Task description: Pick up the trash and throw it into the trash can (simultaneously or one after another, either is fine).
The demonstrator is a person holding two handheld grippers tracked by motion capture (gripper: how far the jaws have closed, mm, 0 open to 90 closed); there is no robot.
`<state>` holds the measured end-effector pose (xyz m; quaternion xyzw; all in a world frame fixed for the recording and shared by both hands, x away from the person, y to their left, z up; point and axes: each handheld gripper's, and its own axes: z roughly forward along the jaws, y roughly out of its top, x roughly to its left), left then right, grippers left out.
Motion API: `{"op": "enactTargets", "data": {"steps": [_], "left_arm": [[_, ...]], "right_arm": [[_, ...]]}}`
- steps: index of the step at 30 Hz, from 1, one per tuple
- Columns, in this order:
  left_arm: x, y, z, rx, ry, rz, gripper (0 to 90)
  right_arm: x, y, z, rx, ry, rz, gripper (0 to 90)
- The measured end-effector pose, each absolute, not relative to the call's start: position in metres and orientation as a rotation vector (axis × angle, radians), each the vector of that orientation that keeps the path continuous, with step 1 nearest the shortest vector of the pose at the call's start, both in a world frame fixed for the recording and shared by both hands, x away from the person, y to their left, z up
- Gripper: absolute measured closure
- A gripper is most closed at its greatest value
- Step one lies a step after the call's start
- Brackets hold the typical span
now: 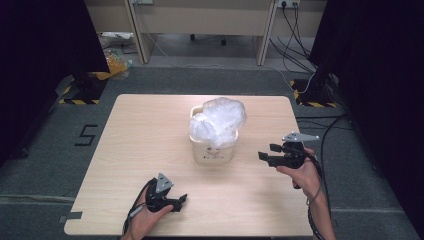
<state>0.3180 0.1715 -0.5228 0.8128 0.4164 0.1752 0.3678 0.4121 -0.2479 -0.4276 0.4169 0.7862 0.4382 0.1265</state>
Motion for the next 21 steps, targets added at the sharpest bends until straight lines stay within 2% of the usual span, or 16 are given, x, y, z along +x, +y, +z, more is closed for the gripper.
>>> {"op": "enactTargets", "data": {"steps": [11, 21], "left_arm": [[0.318, 0.171, -0.523, 2.088, 1.069, 0.451, 14.0], [0.318, 0.172, -0.523, 2.087, 1.069, 0.45, 13.9]], "right_arm": [[0.402, -0.25, -0.457, 1.237, 2.304, 1.222, 31.2], [0.387, -0.248, -0.467, 1.229, 2.314, 1.186, 29.8]]}}
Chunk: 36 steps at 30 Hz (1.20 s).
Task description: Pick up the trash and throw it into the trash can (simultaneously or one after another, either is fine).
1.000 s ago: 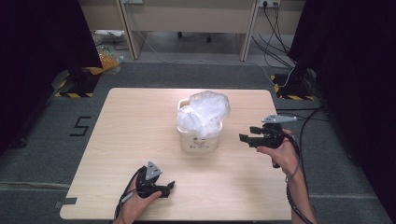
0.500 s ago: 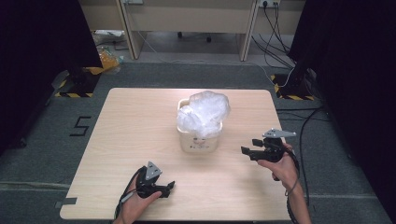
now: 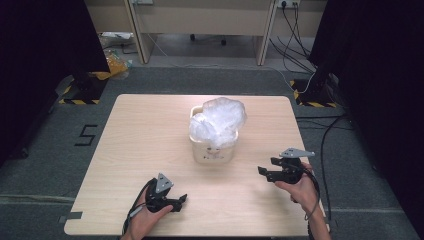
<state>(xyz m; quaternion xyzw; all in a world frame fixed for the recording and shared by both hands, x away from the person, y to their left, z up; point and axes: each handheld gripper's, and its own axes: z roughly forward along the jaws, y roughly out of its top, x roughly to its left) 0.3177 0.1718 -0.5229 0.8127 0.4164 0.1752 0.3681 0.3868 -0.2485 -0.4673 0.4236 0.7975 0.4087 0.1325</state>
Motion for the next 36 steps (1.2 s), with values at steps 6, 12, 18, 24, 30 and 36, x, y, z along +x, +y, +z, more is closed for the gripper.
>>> {"op": "enactTargets", "data": {"steps": [6, 12, 18, 24, 30, 36], "left_arm": [[0.317, 0.172, -0.523, 2.093, 1.069, 0.449, 13.9], [0.317, 0.172, -0.523, 2.091, 1.072, 0.448, 13.9], [0.317, 0.172, -0.523, 2.09, 1.072, 0.449, 13.9], [0.317, 0.172, -0.523, 2.09, 1.072, 0.449, 13.9], [0.317, 0.172, -0.523, 2.091, 1.072, 0.449, 13.9], [0.317, 0.173, -0.523, 2.091, 1.072, 0.449, 13.9]], "right_arm": [[0.378, -0.246, -0.477, 1.233, 2.329, 1.155, 29.2], [0.369, -0.242, -0.489, 1.23, 2.36, 1.102, 26.9], [0.364, -0.24, -0.498, 1.239, 2.349, 1.076, 19.8], [0.359, -0.239, -0.505, 1.232, 2.348, 1.04, 16.7], [0.357, -0.236, -0.516, 1.169, 2.328, 0.985, 14.5], [0.358, -0.237, -0.517, 1.174, 2.329, 0.997, 12.9]]}}
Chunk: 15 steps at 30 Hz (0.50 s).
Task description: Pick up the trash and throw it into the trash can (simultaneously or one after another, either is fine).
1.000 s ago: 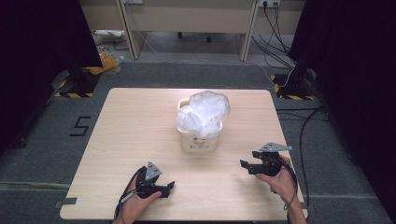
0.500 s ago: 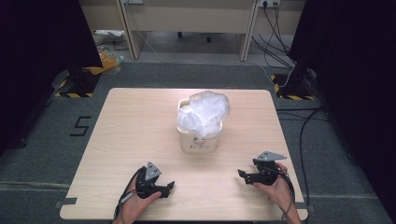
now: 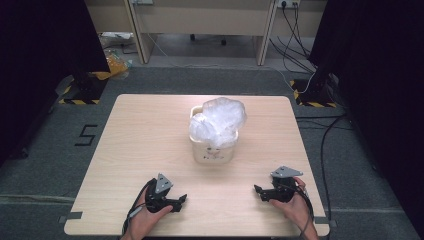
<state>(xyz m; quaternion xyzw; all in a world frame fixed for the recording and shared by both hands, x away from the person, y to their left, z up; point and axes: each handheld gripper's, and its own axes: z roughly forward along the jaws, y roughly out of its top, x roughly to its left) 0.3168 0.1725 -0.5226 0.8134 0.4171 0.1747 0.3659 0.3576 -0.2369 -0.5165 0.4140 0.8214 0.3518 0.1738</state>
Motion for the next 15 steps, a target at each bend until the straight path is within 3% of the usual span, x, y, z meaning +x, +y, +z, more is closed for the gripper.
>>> {"op": "enactTargets", "data": {"steps": [15], "left_arm": [[0.3168, 0.1725, -0.5226, 2.09, 1.073, 0.449, 13.9]], "right_arm": [[0.3577, -0.2358, -0.5167, 1.159, 2.339, 0.985, 12.0]]}}
